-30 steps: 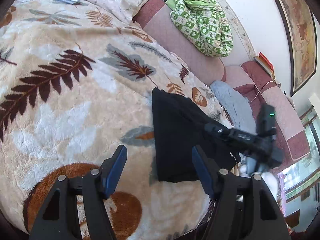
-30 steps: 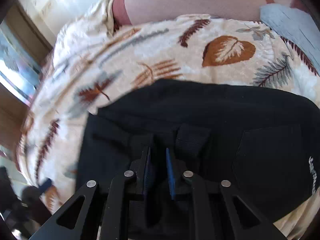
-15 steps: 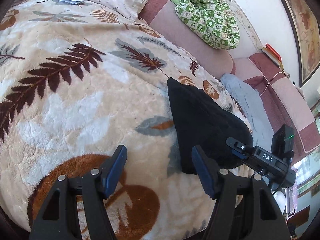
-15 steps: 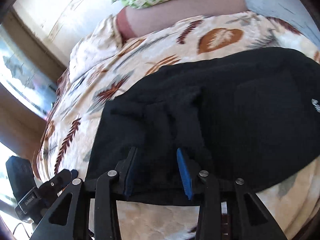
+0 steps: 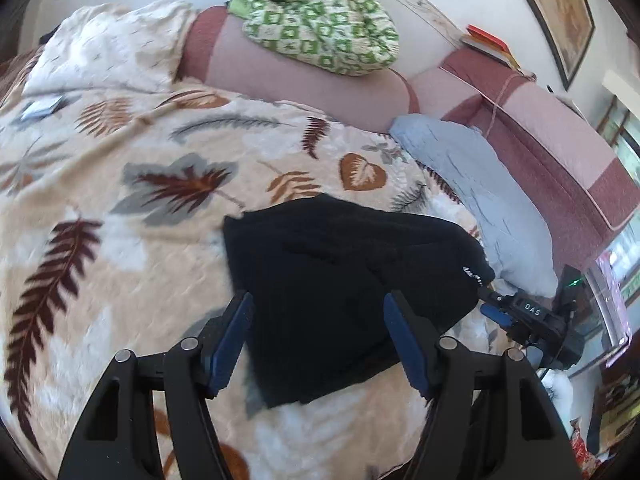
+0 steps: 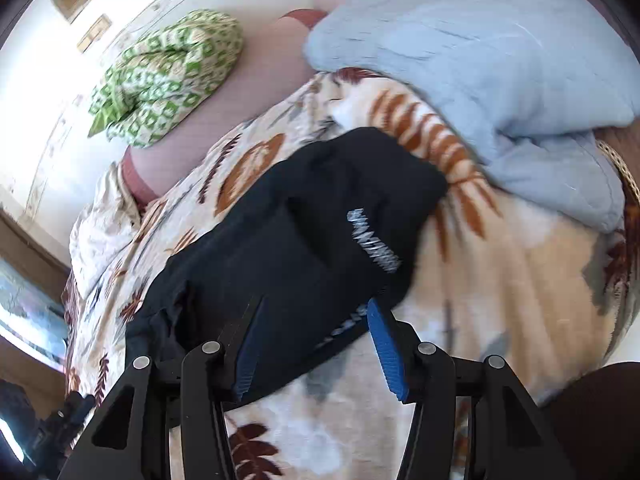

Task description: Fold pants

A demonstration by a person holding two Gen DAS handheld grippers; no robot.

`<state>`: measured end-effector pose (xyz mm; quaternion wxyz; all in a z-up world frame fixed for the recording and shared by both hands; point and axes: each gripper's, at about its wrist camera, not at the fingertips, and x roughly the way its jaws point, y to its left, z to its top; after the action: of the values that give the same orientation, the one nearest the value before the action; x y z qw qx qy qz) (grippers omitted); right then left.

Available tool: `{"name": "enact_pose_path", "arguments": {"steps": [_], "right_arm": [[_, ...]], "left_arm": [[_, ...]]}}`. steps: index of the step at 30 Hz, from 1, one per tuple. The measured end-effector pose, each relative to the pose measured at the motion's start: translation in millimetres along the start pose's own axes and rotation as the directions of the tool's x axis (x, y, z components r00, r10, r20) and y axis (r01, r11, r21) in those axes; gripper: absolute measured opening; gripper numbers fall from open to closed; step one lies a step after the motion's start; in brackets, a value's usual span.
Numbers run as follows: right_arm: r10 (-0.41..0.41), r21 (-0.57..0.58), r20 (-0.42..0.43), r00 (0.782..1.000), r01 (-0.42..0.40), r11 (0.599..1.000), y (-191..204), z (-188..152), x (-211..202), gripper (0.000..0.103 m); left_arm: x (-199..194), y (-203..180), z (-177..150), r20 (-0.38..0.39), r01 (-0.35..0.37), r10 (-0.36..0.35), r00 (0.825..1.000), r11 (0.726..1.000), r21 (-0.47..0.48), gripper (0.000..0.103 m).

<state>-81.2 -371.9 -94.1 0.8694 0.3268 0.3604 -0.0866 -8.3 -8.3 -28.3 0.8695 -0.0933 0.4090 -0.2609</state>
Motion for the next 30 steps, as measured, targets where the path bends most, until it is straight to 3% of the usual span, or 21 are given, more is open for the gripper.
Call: {"name": "enact_pose_path", "arguments": {"steps": [4, 12, 16, 20, 26, 28, 29, 30], "right_arm": [[0.008, 0.052, 0.011, 1.0, -0.008, 0.999, -20, 6, 0, 0.057], [0.145, 0.114, 0.022, 0.989, -0.147, 0.983, -43, 12, 11, 0.06], [0.159, 0.17, 0.018, 0.987, -0.16, 0.972, -49, 22, 19, 0.06], [0.172, 0.159, 0.001, 0.985, -0.17, 0.973, -45, 30, 30, 0.061], [0.236, 0.196, 0.012, 0.972, -0.234, 0.952, -50, 31, 40, 0.062], [0.223, 0.187, 0.009, 0.975, -0.221, 0.957, -50, 31, 39, 0.051], [0.203, 0.181, 0.003, 0.979, -0.2, 0.963, -50, 30, 40, 0.043], [0.18, 0.18, -0.008, 0.984, -0.176, 0.968, -51, 30, 41, 0.029]], "left_arm": [[35, -57, 40, -0.058, 0.061, -0.053, 0.997, 0.987, 0.151, 0.07], [142, -170, 91, -0.23, 0.139, -0.049, 0.972, 0.908, 0.396, 0.071], [203, -203, 102, -0.336, 0.209, -0.082, 0.938, 0.908, 0.364, 0.071], [254, -229, 100, -0.395, 0.239, -0.092, 0.914, 0.909, 0.342, 0.071], [303, -262, 82, -0.488, 0.305, -0.086, 0.868, 0.87, 0.388, 0.071], [312, -274, 72, -0.494, 0.294, -0.032, 0.869, 0.837, 0.462, 0.071], [315, -279, 67, -0.498, 0.283, 0.007, 0.867, 0.816, 0.504, 0.065], [315, -282, 64, -0.493, 0.273, 0.034, 0.869, 0.799, 0.536, 0.053]]}}
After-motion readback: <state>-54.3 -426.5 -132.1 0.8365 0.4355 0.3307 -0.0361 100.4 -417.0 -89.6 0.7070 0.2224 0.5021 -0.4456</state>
